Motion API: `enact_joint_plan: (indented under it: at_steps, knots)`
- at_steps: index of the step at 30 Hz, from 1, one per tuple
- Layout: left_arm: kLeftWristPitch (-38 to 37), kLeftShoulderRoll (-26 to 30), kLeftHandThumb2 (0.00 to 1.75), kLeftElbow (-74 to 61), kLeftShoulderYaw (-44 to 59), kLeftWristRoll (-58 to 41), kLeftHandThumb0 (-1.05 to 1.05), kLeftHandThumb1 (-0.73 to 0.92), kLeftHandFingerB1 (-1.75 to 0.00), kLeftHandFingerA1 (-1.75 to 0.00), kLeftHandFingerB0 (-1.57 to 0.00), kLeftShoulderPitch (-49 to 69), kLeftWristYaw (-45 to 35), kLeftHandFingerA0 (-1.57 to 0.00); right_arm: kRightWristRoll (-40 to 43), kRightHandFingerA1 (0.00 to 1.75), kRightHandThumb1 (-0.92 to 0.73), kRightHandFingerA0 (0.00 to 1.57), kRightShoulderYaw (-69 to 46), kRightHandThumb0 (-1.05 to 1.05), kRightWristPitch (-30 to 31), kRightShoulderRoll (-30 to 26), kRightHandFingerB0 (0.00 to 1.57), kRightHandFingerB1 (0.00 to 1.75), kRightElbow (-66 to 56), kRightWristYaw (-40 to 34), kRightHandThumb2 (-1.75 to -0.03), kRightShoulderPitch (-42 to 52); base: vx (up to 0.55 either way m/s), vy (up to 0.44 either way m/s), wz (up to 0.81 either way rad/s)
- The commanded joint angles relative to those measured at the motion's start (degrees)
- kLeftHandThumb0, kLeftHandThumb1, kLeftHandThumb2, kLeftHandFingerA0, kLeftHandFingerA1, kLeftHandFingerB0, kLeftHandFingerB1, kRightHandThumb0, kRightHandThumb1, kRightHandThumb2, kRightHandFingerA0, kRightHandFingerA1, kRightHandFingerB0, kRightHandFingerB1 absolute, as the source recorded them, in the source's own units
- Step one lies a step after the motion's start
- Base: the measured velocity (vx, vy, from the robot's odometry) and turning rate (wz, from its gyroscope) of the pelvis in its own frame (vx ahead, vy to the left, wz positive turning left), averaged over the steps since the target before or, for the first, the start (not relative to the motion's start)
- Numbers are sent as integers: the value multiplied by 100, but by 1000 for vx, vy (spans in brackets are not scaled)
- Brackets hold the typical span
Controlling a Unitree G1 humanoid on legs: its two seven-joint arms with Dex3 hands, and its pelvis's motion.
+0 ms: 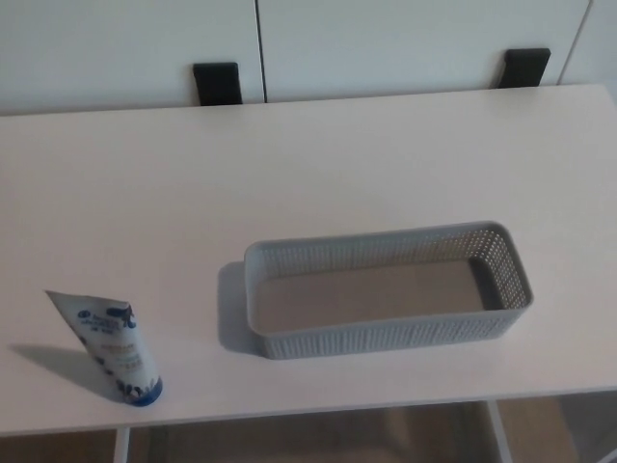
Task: The robot walks towards a table in front, picks a shampoo with left hand and puts it in a small grey container
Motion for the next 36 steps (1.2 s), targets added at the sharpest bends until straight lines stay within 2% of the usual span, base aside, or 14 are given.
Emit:
enact_joint_plan:
  at_steps: [1, 3, 8, 9, 10, 12, 13, 15, 21, 22, 25, 34, 35, 36]
  knots:
    - [1029, 80, 70, 298, -399, 160, -53, 34, -20, -35, -6, -210, 198, -4, 45, 42, -62, 60, -35, -18, 129, -114, 44, 37, 0, 68, -58, 24, 0, 0, 0]
    - [1055, 69, 54, 339, -516, 281, -50, 42, -23, -30, -4, -238, 216, -8, 9, 42, -62, 61, -8, -18, 126, -126, 45, 37, 2, 35, -58, 12, 0, 0, 0]
    - [1243, -46, 53, 500, -769, 454, -47, 40, -24, -29, -6, -399, 375, -7, 16, 42, -61, 60, -16, -19, 150, -133, 45, 37, 2, 34, -58, -21, 0, 0, 0]
    - [1276, -69, 72, 536, -824, 514, -49, 34, -24, -33, -5, -450, 413, -3, 9, 42, -60, 61, -11, -17, 139, -135, 46, 37, 2, 28, -58, -32, 0, 0, 0]
    - [1277, -84, 72, 564, -870, 592, -49, 34, -24, -33, -5, -475, 437, -3, 12, 42, -60, 61, -16, -17, 123, -133, 46, 37, 7, 31, -58, -32, 0, 0, 0]
    - [1304, -109, 71, 620, -962, 699, -50, 33, -21, -32, -4, -545, 466, -3, 23, 42, -60, 60, -27, -17, 137, -124, 47, 37, 5, 25, -58, -38, 0, 0, 0]
    - [1306, -135, 54, 695, -1019, 736, -47, 41, -23, -29, -4, -600, 460, -7, 32, 42, -60, 60, -33, -17, 120, -120, 47, 38, -6, 25, -58, -30, 0, 0, 0]
    - [1331, -192, 71, 810, -1095, 770, -48, 32, -21, -31, -4, -689, 447, -2, 20, 42, -60, 59, -20, -17, 99, -124, 46, 38, -24, 14, -58, -17, 0, 0, 0]
    - [1292, -326, 71, 1007, -1223, 982, -50, 33, -22, -31, -4, -910, 463, -2, 36, 41, -61, 58, -24, -18, 147, -124, 45, 37, -19, 58, -59, -38, 0, 0, 0]
    - [1302, -360, 54, 1017, -1230, 996, -47, 41, -23, -29, -5, -926, 479, -8, 41, 41, -61, 58, -33, -18, 148, -122, 46, 37, -6, 60, -58, -35, 0, 0, 0]
    - [1284, -408, 71, 1109, -1221, 1010, -49, 32, -22, -31, -4, -988, 429, -2, 85, 42, -60, 61, -75, -18, 163, -109, 47, 38, -17, 48, -58, -49, 0, 0, 0]
    - [1313, -506, 53, 1234, -1149, 1091, -48, 43, -25, -29, -5, -1132, 431, -6, 71, 42, -60, 60, -86, -17, 173, -116, 47, 37, -26, 74, -58, -81, 0, 0, 0]
    - [1323, -520, 70, 1264, -1142, 1078, -48, 31, -24, -31, -3, -1147, 419, -2, 73, 42, -61, 60, -89, -16, 170, -120, 47, 38, -26, 74, -58, -71, 0, 0, 0]
    - [1335, -534, 70, 1300, -1136, 1057, -48, 31, -24, -31, -3, -1163, 406, -2, 75, 42, -61, 60, -92, -16, 166, -124, 47, 38, -26, 73, -58, -58, 0, 0, 0]
